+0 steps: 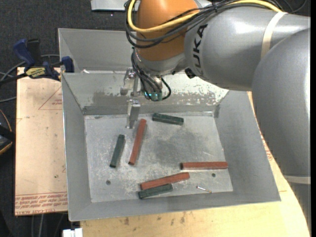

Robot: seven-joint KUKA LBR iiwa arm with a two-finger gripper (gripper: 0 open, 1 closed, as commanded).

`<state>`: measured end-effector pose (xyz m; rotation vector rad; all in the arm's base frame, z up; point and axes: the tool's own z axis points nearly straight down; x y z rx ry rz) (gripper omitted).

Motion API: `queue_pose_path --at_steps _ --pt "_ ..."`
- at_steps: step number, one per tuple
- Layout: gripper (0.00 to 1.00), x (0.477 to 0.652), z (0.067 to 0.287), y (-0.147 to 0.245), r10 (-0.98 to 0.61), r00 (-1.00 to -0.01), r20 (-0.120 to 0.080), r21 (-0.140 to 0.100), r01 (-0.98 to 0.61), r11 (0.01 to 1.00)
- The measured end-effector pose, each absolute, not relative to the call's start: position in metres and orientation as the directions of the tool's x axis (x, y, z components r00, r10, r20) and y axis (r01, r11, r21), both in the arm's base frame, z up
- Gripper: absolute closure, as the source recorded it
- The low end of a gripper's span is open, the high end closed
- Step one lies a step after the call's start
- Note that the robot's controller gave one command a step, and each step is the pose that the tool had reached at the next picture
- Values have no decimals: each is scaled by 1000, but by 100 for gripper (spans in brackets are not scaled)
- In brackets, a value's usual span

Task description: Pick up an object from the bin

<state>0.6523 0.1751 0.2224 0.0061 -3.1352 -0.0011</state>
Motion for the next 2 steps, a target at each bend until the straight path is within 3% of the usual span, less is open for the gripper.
queue_pose_path --at_steps 1,2 --pt "0 654 228 174 -2 -1000 -2 2 -2 1000" --pt "0 634 177 163 -41 -999 -7 2 -41 999"
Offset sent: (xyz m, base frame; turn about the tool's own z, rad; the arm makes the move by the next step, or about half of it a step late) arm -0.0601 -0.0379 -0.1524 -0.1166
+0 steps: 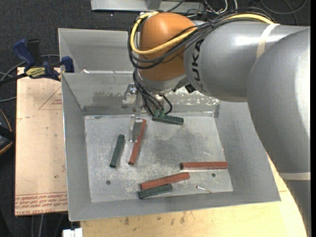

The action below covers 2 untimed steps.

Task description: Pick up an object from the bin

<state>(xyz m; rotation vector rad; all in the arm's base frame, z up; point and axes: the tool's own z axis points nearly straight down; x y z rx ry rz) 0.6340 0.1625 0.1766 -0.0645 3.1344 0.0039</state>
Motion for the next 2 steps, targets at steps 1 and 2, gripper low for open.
queue_pose_path --at_steps 1,2 --pt "0 619 130 137 -179 -984 0 1 -179 984" --pt "100 621 77 149 -242 -970 -21 3 -242 970"
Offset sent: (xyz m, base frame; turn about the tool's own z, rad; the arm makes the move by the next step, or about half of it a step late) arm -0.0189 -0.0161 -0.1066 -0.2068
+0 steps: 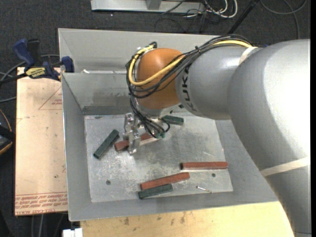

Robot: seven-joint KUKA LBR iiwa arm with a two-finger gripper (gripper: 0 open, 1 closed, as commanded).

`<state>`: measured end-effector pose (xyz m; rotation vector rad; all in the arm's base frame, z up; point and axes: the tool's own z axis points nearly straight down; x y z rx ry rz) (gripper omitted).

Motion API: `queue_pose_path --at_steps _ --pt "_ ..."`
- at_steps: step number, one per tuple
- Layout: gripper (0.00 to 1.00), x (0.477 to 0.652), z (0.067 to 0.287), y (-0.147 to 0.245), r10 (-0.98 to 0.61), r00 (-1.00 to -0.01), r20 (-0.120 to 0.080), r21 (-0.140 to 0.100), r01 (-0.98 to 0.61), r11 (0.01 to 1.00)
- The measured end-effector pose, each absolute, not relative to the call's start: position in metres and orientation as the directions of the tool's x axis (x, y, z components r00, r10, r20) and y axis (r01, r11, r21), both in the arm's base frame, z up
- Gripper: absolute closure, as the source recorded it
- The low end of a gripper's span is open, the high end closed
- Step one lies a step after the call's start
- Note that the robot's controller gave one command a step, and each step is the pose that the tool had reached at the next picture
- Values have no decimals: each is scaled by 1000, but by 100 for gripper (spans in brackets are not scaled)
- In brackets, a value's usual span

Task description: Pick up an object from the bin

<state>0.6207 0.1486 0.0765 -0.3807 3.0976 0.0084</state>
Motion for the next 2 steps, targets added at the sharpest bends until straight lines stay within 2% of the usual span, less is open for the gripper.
queue_pose_path --at_steps 1,2 --pt "100 621 76 149 -242 -970 -21 3 -242 970" --pt "100 635 228 149 -294 -956 -9 0 -294 956"
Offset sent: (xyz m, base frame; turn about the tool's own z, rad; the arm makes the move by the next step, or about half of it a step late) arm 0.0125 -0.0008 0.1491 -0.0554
